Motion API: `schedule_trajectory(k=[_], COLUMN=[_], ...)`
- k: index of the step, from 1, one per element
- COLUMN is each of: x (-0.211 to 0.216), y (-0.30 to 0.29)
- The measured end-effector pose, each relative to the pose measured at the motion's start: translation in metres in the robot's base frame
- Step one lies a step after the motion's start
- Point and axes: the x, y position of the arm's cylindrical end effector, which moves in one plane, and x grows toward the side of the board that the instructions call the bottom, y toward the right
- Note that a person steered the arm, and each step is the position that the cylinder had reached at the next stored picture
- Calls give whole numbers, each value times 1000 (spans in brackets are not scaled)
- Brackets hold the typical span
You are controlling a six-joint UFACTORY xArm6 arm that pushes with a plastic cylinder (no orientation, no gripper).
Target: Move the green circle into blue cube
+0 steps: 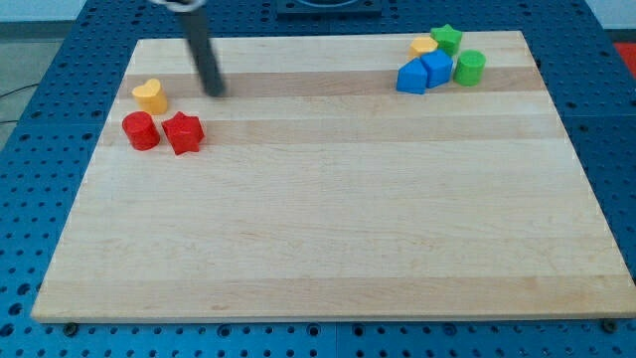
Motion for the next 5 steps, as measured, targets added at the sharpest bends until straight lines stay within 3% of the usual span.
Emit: schedule_trajectory(k=[1,2,3,5], x=[6,38,76,76], y=[115,190,191,209])
